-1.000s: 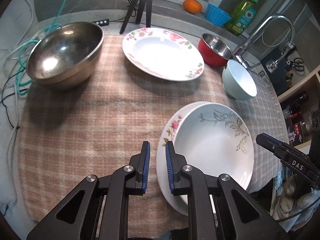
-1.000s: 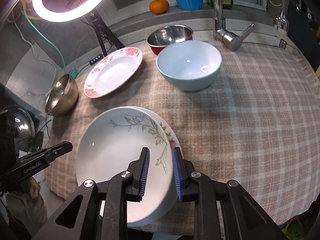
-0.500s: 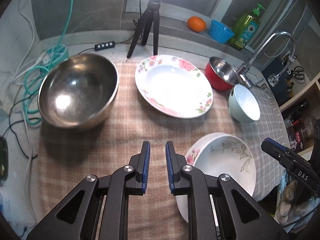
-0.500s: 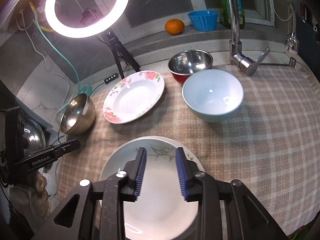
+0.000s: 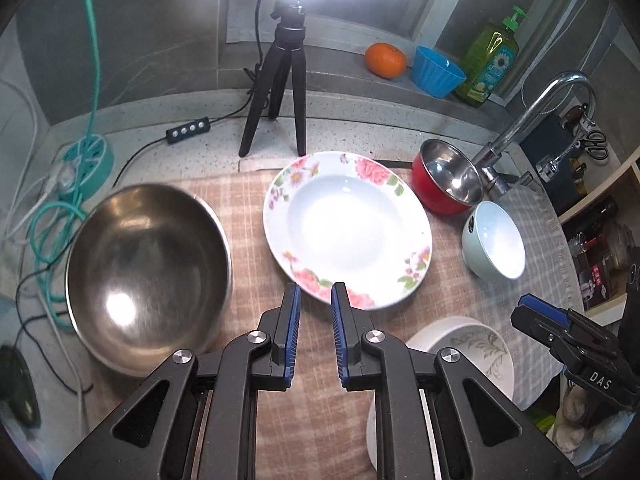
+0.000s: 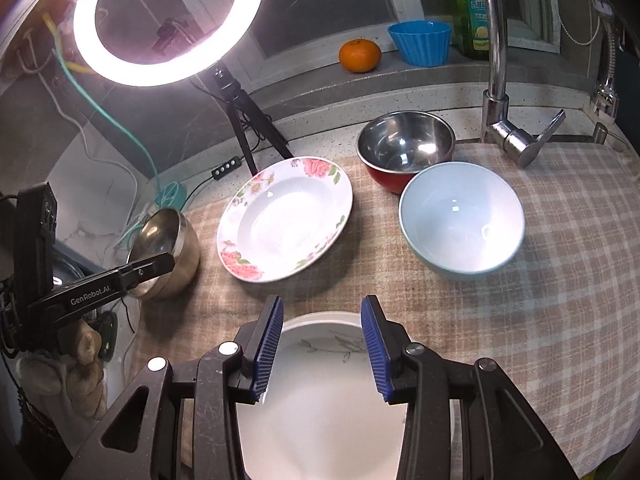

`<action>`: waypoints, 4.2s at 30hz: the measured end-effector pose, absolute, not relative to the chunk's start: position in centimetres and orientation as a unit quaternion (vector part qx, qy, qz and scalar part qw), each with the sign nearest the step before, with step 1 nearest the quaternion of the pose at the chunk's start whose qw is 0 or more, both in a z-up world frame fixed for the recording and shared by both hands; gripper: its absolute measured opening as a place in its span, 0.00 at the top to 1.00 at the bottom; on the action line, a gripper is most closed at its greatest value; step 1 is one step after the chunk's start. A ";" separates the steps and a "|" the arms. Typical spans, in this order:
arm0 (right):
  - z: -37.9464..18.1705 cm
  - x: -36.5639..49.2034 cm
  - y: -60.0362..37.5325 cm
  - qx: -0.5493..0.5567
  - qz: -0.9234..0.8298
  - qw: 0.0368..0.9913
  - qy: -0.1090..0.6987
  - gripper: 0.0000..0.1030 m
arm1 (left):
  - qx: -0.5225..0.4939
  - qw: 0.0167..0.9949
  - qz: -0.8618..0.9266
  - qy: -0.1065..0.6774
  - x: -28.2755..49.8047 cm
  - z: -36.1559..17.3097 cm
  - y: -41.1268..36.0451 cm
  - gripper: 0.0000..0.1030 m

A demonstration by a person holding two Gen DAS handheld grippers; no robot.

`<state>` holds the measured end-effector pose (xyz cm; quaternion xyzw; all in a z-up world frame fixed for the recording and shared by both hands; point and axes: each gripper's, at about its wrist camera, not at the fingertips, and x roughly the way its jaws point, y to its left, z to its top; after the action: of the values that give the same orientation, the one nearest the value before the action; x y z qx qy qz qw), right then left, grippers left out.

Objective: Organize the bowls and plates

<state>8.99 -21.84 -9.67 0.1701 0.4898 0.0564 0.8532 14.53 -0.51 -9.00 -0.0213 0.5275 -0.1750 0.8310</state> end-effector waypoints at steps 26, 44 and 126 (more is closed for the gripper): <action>-15.4 17.3 -22.6 0.241 0.026 0.801 0.548 0.64 | -0.027 0.791 -0.163 0.589 26.4 -13.3 -0.9 0.82; -16.5 19.7 -21.7 0.201 0.014 0.801 0.563 0.67 | -0.012 0.783 -0.155 0.602 28.7 -14.8 -1.5 0.82; -16.8 19.0 -21.4 0.221 0.008 0.774 0.593 0.90 | 0.027 0.779 -0.155 0.608 26.5 -14.8 -3.8 0.84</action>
<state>19.03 -21.36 -16.77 0.2207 0.5929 0.0082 0.7744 26.45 -3.84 -14.84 0.0267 0.6076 -0.1546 0.7786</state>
